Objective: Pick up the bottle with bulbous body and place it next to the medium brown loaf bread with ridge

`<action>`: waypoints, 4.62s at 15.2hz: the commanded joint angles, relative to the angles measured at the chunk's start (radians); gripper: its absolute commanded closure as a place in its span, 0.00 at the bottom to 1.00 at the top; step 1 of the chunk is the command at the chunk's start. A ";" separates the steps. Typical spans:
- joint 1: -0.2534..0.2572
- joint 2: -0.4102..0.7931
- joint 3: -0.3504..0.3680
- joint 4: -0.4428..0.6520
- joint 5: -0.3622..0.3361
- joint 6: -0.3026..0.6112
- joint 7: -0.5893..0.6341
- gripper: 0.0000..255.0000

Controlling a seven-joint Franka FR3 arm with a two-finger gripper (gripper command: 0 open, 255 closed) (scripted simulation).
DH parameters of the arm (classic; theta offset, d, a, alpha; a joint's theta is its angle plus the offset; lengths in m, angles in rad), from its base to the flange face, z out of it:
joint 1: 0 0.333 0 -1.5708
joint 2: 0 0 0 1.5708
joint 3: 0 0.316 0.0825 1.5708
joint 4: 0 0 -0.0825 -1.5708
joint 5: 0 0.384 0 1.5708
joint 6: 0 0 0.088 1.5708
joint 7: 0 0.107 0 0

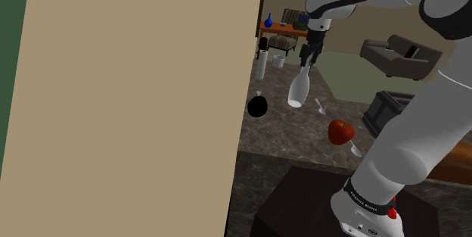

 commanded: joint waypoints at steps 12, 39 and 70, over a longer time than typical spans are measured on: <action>-0.157 0.463 -0.058 0.369 0.276 -0.011 -0.277 0.00; -0.156 0.458 -0.059 0.369 0.273 -0.014 -0.276 1.00; -0.253 0.527 -0.068 0.895 0.308 -0.472 -0.275 1.00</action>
